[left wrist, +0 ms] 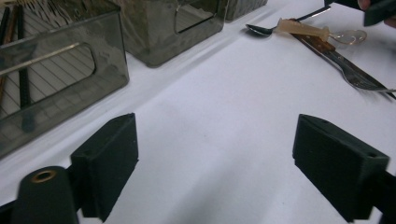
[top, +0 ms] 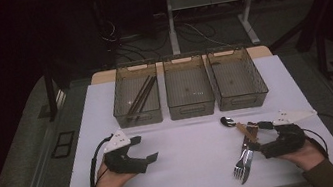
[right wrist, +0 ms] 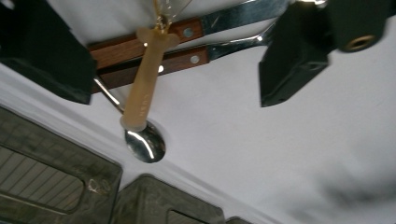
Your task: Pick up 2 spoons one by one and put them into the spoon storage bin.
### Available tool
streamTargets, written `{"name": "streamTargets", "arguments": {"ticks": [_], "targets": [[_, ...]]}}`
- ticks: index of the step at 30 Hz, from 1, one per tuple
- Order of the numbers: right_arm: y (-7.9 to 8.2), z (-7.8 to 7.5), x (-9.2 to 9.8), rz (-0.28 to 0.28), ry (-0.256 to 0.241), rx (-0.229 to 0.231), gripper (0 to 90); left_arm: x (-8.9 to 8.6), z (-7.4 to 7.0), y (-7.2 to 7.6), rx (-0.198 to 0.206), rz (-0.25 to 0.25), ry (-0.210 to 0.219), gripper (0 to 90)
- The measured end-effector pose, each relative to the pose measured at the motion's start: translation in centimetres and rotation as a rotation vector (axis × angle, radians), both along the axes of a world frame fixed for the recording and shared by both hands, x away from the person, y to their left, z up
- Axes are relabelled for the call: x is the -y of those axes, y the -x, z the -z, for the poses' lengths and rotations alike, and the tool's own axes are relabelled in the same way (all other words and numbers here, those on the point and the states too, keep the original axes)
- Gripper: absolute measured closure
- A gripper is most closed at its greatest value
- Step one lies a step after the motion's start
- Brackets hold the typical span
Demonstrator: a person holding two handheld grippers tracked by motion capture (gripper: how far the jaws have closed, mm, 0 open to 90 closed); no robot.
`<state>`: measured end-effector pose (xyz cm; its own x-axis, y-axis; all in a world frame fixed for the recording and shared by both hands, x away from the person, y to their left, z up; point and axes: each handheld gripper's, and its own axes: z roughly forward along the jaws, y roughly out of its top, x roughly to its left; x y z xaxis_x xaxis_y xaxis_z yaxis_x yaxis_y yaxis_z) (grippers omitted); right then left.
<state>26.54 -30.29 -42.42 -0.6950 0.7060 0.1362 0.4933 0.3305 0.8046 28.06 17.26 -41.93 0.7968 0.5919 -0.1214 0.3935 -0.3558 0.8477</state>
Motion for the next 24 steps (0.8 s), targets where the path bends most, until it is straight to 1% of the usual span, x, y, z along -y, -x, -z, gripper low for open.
{"name": "streamTargets", "arguments": {"ticks": [3, 5, 8, 9, 11, 15, 19, 22, 24], "targets": [[-0.7, -0.1, 0.0, 0.024, 0.009, -0.018, 18.1, 0.0, 0.3, 0.4, -0.006, -0.004, 0.003, 9.7], [-1.0, -0.1, 0.1, 0.033, 0.011, -0.031, 22.4, 0.0, 0.4, 0.5, -0.008, -0.005, 0.006, 8.3], [-1.6, -0.3, 0.0, 0.041, 0.021, -0.038, 25.7, 0.0, 0.5, 0.3, -0.011, -0.003, 0.004, 4.7], [-1.9, -0.3, 0.0, 0.046, 0.026, -0.038, 28.3, 0.1, 0.6, 0.3, -0.012, -0.002, 0.007, 3.6], [-2.5, -0.5, -0.1, 0.043, 0.017, -0.052, 35.7, 0.2, 0.7, 0.3, -0.016, 0.006, -0.002, 2.3], [-3.6, -0.6, -0.3, 0.06, 0.036, -0.061, 38.8, 0.5, 0.9, 0.2, -0.027, 0.007, -0.006, 0.0], [-4.3, -0.4, -0.7, 0.051, 0.051, -0.083, 45.3, 0.6, 1.0, 0.2, -0.037, 0.014, -0.014, 0.0], [-4.3, 0.0, -1.1, 0.034, 0.072, -0.106, 51.2, 0.7, 1.0, 0.2, -0.038, 0.022, -0.02, 0.0], [-4.0, 0.2, -1.5, 0.028, 0.099, -0.103, 54.1, 0.7, 1.1, 0.1, -0.037, 0.024, -0.024, 0.0]]}}
